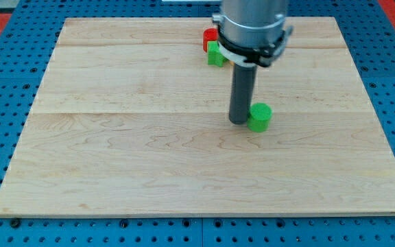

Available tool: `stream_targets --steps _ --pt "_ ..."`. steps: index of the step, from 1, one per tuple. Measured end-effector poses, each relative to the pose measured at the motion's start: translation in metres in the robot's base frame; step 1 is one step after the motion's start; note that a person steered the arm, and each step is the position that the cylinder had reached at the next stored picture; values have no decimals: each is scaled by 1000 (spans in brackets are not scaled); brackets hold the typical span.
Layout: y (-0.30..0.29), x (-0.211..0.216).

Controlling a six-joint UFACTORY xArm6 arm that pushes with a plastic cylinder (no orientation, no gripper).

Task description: Push the green circle into the red star

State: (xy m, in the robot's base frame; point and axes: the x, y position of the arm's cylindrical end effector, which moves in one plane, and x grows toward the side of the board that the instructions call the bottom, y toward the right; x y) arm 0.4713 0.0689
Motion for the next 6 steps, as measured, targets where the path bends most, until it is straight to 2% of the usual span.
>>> stream_targets --steps 1,2,3,4,5,6 --pt "1 34" --pt "15 -5" --pt "67 -29" --pt "83 5" --pt "101 -15" --pt "84 -69"
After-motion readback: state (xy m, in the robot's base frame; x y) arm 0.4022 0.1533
